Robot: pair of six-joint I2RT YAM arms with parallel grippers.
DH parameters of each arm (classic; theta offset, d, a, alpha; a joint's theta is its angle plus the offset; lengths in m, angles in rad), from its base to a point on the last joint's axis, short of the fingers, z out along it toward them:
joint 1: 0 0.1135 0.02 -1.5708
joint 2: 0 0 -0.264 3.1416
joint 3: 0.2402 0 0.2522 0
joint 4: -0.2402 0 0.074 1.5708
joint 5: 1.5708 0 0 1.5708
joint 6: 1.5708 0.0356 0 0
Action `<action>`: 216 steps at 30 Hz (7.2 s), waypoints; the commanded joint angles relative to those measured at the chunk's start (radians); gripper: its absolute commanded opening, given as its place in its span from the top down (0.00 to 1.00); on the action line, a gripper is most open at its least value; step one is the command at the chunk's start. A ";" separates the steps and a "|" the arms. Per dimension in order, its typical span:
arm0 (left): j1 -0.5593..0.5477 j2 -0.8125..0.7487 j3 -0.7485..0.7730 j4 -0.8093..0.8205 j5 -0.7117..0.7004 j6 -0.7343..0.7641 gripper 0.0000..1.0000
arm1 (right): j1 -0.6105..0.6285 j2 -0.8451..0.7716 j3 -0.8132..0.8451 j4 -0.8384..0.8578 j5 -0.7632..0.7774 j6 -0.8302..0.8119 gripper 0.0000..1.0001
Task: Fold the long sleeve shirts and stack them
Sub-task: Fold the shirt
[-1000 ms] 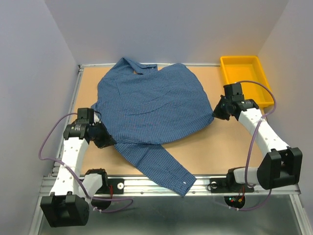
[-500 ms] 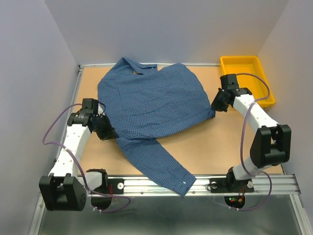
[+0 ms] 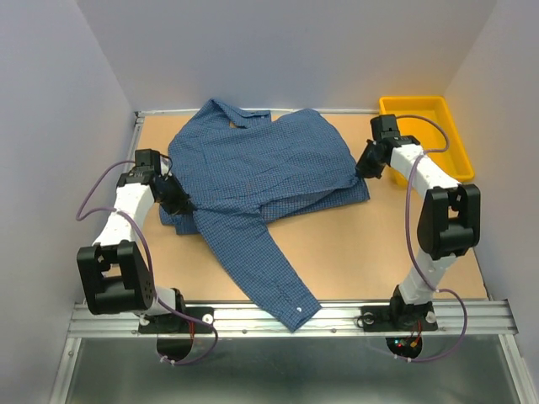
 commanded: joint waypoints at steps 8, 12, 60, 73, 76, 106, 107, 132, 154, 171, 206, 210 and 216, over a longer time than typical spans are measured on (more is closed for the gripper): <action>0.042 0.076 -0.011 0.139 0.017 0.036 0.97 | -0.006 0.163 0.194 0.048 -0.128 -0.022 0.94; 0.052 0.090 -0.027 0.161 0.004 0.044 0.96 | -0.005 0.192 0.216 0.048 -0.170 -0.051 0.84; 0.186 0.289 -0.090 0.504 -0.102 -0.099 0.28 | -0.163 -0.104 -0.772 0.898 -0.417 0.182 0.50; 0.221 0.339 0.053 0.455 -0.119 -0.022 0.24 | -0.134 -0.416 -0.752 0.663 -0.400 0.000 0.48; 0.221 0.265 0.072 0.405 -0.133 -0.004 0.18 | -0.010 -0.476 -0.700 0.524 -0.398 -0.134 0.45; 0.174 -0.323 -0.287 0.535 -0.286 0.090 0.06 | 1.261 -0.072 -0.298 0.164 -0.007 -0.408 0.44; 0.172 -0.320 -0.292 0.541 -0.283 0.087 0.06 | 1.261 -0.066 -0.298 0.160 -0.021 -0.410 0.44; 0.161 -0.290 -0.295 0.563 -0.285 0.077 0.07 | 1.002 -0.076 0.076 -0.080 0.177 -0.528 1.00; 0.137 -0.281 -0.304 0.569 -0.245 0.064 0.07 | 0.726 0.410 0.909 0.317 0.545 -0.913 0.99; 0.089 -0.220 -0.358 0.595 -0.078 -0.020 0.09 | 0.724 0.413 0.703 0.594 0.228 -1.085 1.00; 0.092 -0.102 -0.556 0.686 -0.056 -0.214 0.09 | 0.698 0.048 0.066 0.600 0.330 -1.215 0.99; 0.103 -0.105 -0.554 0.678 -0.059 -0.206 0.09 | 0.695 0.017 -0.008 0.600 0.361 -1.227 0.99; 0.109 -0.108 -0.553 0.678 -0.058 -0.205 0.09 | 0.696 -0.033 -0.103 0.600 0.464 -1.243 0.98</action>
